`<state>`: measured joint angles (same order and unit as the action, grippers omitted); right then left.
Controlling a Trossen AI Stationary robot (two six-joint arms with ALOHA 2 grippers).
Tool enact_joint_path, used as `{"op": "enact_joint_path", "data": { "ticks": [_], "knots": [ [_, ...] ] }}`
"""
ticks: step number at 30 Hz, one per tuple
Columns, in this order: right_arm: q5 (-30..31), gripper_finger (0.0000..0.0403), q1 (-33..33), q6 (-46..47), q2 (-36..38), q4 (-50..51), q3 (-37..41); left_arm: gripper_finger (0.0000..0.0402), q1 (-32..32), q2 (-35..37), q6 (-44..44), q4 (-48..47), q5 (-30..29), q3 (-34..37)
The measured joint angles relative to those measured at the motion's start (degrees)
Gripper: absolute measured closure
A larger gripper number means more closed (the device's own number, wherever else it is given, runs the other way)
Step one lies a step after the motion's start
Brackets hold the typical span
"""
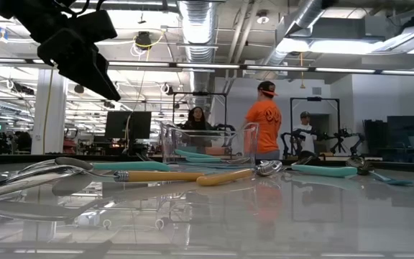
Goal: Sort silverware by color (type)
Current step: Put the left blue spoon into the top transparent bin
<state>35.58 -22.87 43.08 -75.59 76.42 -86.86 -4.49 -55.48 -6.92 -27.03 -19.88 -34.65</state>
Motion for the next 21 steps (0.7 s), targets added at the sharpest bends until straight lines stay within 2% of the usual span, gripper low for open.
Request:
{"op": "enact_joint_path", "data": {
  "ticks": [4, 11, 14, 21],
  "knots": [
    [1.1, 0.0170, -2.3, 10.6, -0.7, -0.1, 4.5, 0.0152, 0.0, 0.0, -0.7, 0.0, 0.0, 0.0],
    [0.6, 0.0170, -1.5, 18.4, -5.1, -0.4, 8.5, 0.0152, 0.0, 0.0, -1.2, 1.9, 0.0, 0.0],
    [0.6, 0.0170, 0.0, 15.7, -8.3, -3.4, 9.0, 0.0152, 0.0, 0.0, 0.8, 2.1, 0.0, 0.0],
    [0.5, 0.0170, 3.2, -0.4, -14.7, -15.1, 9.0, 0.0152, 0.8, 0.0, 8.4, 5.0, 0.2, 4.6]
  ]
}}
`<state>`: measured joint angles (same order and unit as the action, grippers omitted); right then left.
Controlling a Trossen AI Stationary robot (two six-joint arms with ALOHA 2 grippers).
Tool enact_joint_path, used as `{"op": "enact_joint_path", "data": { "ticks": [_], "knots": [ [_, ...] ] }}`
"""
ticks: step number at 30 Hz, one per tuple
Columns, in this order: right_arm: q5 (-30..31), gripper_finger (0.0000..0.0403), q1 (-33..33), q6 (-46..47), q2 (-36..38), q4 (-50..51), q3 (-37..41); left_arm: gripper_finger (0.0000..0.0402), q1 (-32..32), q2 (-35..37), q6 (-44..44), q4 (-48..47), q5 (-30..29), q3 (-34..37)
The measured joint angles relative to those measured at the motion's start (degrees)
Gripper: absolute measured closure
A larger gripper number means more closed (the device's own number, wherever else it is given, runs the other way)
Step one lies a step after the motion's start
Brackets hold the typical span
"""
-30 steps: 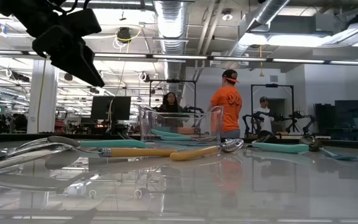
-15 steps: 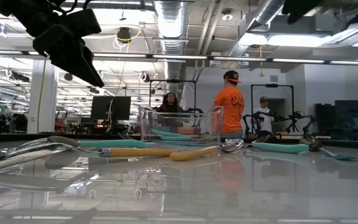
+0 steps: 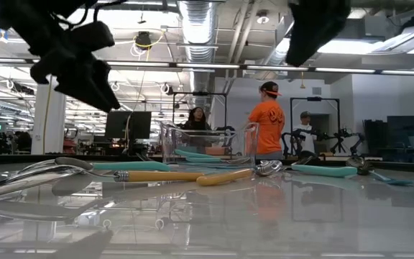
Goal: Sort silverware by color (type)
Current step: Put the left blue spoon into the top transparent bin
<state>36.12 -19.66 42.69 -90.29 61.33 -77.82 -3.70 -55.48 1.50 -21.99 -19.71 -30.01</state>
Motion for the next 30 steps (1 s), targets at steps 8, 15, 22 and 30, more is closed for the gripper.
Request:
{"op": "enact_joint_path", "data": {
  "ticks": [8, 15, 22, 30],
  "knots": [
    [-0.5, 0.0177, 0.5, -4.0, -0.7, -5.1, 0.0, 0.0152, 0.9, 0.0, -5.4, 2.9, -1.0, 0.9],
    [-0.9, 0.0185, -0.2, -4.2, -0.7, -5.1, 0.0, 0.0152, 1.1, 0.0, -31.8, 0.1, -4.2, 0.8],
    [-1.0, 0.0188, -0.2, -4.2, -0.7, -5.1, 0.0, 0.0152, -1.3, 0.0, -47.0, -7.4, -1.2, 0.8],
    [-1.0, 0.0189, -0.2, -4.8, -0.8, -5.2, 0.0, 0.0152, -8.2, -0.1, -29.5, 0.2, -2.0, 0.8]
  ]
}}
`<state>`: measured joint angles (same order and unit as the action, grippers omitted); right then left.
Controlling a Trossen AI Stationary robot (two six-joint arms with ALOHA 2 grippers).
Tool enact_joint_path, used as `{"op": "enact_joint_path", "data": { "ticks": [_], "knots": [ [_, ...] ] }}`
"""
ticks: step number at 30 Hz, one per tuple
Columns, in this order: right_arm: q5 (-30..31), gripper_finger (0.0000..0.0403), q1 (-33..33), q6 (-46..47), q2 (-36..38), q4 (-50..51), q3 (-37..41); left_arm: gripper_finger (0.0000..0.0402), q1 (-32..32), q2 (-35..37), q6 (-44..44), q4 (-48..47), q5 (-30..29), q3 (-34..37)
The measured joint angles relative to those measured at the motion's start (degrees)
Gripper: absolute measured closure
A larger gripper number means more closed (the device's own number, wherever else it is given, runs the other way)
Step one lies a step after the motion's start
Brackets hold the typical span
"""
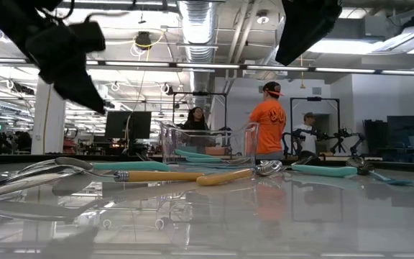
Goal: Sort silverware by color (type)
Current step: Put the left blue spoon into the top transparent bin
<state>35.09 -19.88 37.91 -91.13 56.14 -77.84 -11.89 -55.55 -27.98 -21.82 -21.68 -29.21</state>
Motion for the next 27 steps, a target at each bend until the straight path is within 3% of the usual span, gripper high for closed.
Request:
{"op": "enact_joint_path", "data": {
  "ticks": [8, 19, 27],
  "knots": [
    [-0.7, 0.0189, 0.0, 0.0, 0.0, -0.4, 0.0, 0.0152, -2.8, -5.7, 11.0, 10.0, -8.9, 0.0],
    [-2.2, 0.0189, 0.0, 0.2, 0.0, -2.0, 0.0, 0.0152, -3.2, -18.5, 14.5, 19.7, -8.1, 0.0],
    [-2.3, 0.0189, 0.0, 0.2, 0.0, -2.5, 0.0, 0.0152, -5.3, -24.9, 18.8, 34.7, -8.6, 2.5]
  ]
}}
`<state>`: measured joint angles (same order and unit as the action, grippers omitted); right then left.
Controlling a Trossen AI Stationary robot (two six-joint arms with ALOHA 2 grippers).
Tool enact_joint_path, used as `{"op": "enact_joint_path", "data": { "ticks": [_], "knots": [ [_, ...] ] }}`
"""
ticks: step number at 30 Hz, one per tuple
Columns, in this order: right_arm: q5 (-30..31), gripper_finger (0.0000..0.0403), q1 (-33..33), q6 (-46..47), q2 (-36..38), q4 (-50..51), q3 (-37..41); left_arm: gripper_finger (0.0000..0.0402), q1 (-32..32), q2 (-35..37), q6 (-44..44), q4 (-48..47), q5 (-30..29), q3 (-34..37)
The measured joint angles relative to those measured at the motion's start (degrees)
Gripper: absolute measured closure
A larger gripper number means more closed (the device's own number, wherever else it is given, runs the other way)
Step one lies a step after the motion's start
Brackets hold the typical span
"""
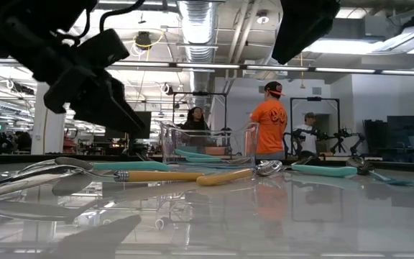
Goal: Sort silverware by color (type)
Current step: Put the left blue spoon into the top transparent bin
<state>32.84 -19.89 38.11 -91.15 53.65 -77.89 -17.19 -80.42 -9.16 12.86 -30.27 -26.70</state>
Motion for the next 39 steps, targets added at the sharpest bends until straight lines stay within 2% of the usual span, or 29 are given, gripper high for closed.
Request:
{"op": "enact_joint_path", "data": {
  "ticks": [4, 13, 16, 24, 29, 39],
  "knots": [
    [-0.5, 0.0189, 0.0, 0.0, 0.0, -0.2, 0.0, 0.0152, 0.0, -0.2, -3.5, 4.9, -1.7, 3.5],
    [-1.5, 0.0189, 0.0, 0.0, 0.0, -0.3, 0.0, 0.0152, -1.3, -1.3, -3.8, 15.5, -3.8, 9.6],
    [-1.5, 0.0189, 0.0, -0.1, 0.0, -0.3, 0.0, 0.0152, -1.3, -1.3, -3.8, 13.2, -5.2, 10.2],
    [-1.5, 0.0189, 0.2, -0.7, 0.0, -0.2, 0.0, 0.0152, -1.1, -1.5, -3.7, 12.1, -4.0, 10.2],
    [-1.6, 0.0188, 0.2, -0.7, 0.0, -0.2, 0.0, 0.0152, -0.2, -4.9, -3.7, 12.0, -0.5, 10.0],
    [-1.6, 0.0188, 0.1, -0.7, 0.0, -0.2, 0.0, 0.0153, 1.7, -9.9, -4.8, 12.8, 2.1, 7.5]
  ]
}}
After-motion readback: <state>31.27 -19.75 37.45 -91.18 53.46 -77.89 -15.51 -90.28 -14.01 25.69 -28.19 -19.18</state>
